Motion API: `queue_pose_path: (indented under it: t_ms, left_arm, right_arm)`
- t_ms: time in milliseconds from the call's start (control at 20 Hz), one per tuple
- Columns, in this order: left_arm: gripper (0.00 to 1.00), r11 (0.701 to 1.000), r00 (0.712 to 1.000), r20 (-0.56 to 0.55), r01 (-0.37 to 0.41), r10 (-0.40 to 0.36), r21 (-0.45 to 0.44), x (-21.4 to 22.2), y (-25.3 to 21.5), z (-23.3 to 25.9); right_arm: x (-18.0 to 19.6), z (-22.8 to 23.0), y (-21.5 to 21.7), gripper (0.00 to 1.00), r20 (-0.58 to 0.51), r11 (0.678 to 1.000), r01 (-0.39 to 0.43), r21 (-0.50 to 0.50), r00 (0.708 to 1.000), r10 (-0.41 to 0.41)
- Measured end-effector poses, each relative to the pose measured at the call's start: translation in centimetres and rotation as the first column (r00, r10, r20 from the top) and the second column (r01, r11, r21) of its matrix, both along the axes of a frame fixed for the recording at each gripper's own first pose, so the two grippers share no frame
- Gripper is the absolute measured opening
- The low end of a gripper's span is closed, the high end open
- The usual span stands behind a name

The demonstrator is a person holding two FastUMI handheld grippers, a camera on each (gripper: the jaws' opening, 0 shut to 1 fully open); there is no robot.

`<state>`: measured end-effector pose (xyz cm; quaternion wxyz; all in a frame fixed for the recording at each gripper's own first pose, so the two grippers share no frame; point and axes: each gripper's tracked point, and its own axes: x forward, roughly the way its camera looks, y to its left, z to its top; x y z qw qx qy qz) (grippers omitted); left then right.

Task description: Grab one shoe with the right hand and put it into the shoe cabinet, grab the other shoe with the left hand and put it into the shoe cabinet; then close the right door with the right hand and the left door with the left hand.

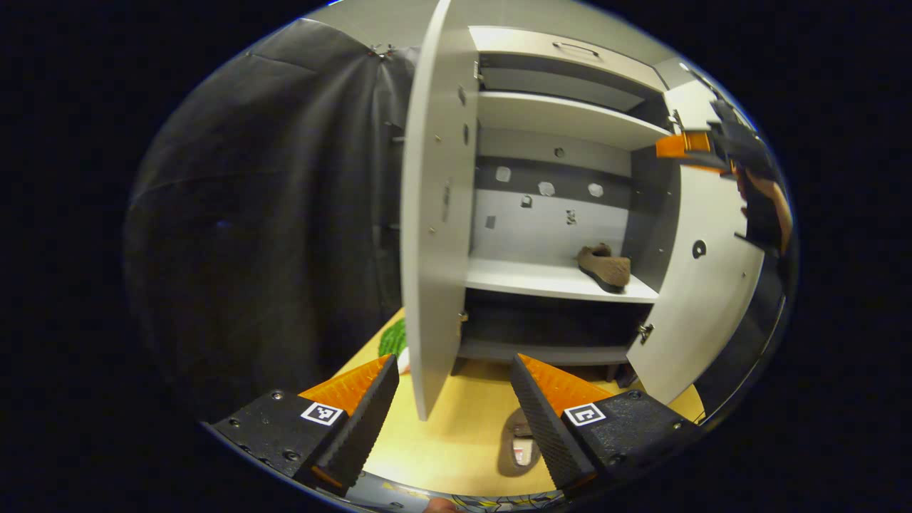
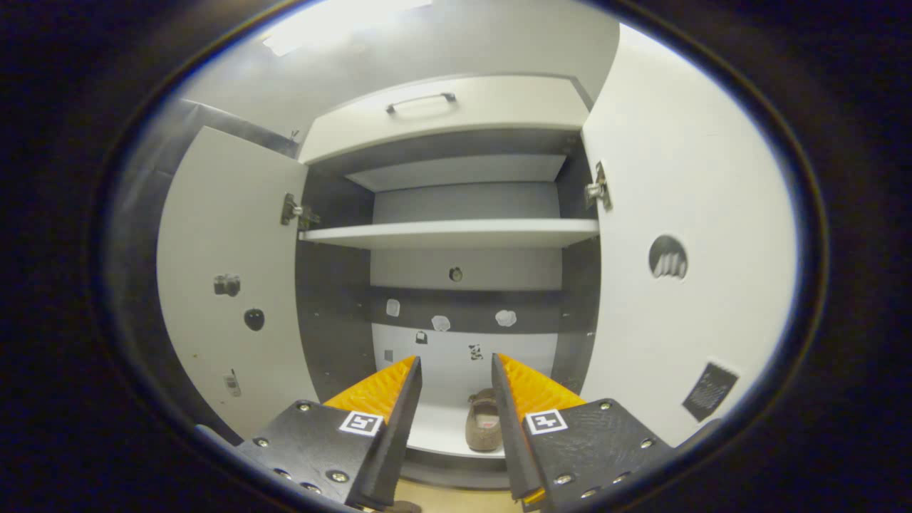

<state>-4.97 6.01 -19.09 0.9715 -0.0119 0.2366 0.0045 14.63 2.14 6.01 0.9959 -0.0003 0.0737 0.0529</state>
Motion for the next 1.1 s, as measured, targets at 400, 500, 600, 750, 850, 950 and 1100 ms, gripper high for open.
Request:
queue_pose_path:
  t_ms: [400, 500, 600, 750, 850, 950, 1100]
  left_arm:
    - [0.98, 0.983, 0.931, -0.315, 0.183, -0.184, -0.034, 0.5, -5.2, -15.7]
    - [0.98, 0.977, 0.888, -0.411, 0.206, -0.208, -0.048, -0.5, -5.3, -20.1]
    - [0.98, 0.971, 0.836, -0.495, 0.218, -0.236, -0.095, -1.4, -5.5, -23.5]
    - [0.96, 0.969, 0.777, -0.58, 0.206, -0.245, -0.134, -1.9, -5.1, -24.9]
    - [0.95, 0.97, 0.745, -0.621, 0.194, -0.243, -0.147, -2.4, -4.9, -26.1]
    - [0.89, 0.971, 0.714, -0.657, 0.179, -0.241, -0.161, -2.6, -4.1, -26.8]
    - [0.75, 0.97, 0.677, -0.695, 0.162, -0.244, -0.183, -3.2, -2.3, -27.5]
  right_arm:
    - [-8.0, 5.5, -2.4, 0.58, 0.083, 1.0, 0.017, -0.024, 0.996, -0.015]
    - [-9.4, 6.1, -3.4, 0.58, 0.09, 0.999, 0.033, -0.036, 0.996, -0.03]
    - [-10.5, 6.3, -4.7, 0.58, 0.097, 0.997, 0.061, -0.057, 0.994, -0.055]
    - [-11.4, 6.3, -6.2, 0.58, 0.108, 0.991, 0.095, -0.096, 0.991, -0.085]
    - [-11.9, 6.1, -6.8, 0.58, 0.103, 0.988, 0.108, -0.112, 0.99, -0.096]
    - [-12.1, 6.1, -7.2, 0.58, 0.102, 0.987, 0.115, -0.11, 0.989, -0.104]
    - [-12.2, 6.4, -7.9, 0.58, 0.11, 0.985, 0.129, -0.114, 0.987, -0.117]
